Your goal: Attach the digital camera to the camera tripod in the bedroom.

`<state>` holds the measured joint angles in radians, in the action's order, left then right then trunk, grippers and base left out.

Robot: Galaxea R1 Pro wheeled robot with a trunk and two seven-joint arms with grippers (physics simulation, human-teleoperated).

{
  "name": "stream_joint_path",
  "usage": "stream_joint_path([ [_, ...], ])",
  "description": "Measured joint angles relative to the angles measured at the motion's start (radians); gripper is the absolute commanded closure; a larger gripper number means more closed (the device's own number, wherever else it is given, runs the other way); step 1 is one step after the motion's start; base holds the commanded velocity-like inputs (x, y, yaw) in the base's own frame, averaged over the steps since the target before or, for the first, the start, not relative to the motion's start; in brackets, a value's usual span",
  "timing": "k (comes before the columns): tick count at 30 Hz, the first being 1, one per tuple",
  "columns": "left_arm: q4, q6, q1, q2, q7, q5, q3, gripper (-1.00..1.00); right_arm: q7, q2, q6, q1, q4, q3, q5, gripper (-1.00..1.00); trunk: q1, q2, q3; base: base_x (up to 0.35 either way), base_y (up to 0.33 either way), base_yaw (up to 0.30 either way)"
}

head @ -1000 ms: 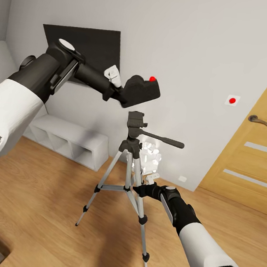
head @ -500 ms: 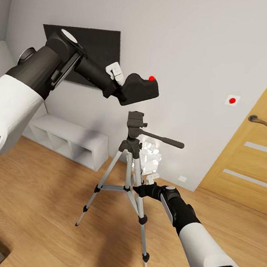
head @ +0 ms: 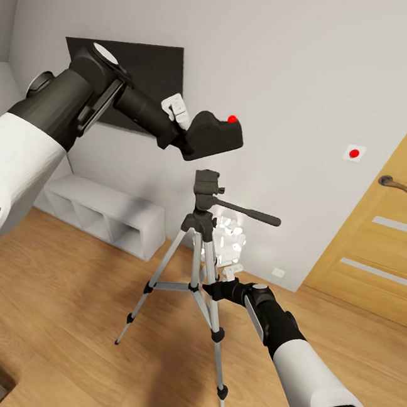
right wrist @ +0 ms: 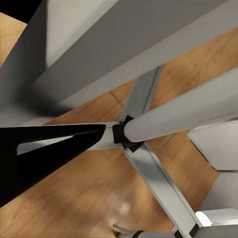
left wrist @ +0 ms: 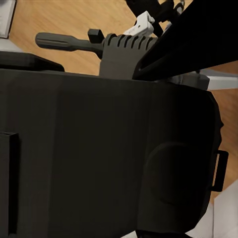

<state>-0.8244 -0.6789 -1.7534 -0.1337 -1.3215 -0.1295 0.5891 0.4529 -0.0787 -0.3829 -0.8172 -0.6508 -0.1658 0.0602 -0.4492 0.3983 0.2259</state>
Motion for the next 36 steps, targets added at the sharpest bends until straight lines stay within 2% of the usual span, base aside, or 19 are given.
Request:
stream_joint_path([
  [15, -0.028, -0.003, 0.0, -0.01, -0.011, 0.006, 0.001, 1.0, -0.001, 0.0, 0.0, 0.0, 0.0, 0.0, 0.0, 1.0, 0.0, 0.0, 0.0, 0.0, 0.0, 0.0],
  [36, 0.042, -0.006, -0.001, -0.021, -0.032, 0.012, 0.001, 1.0, -0.001, -0.001, 0.0, 0.0, 0.0, 0.0, 0.0, 1.0, 0.0, 0.0, 0.0, 0.0, 0.0, 0.0],
])
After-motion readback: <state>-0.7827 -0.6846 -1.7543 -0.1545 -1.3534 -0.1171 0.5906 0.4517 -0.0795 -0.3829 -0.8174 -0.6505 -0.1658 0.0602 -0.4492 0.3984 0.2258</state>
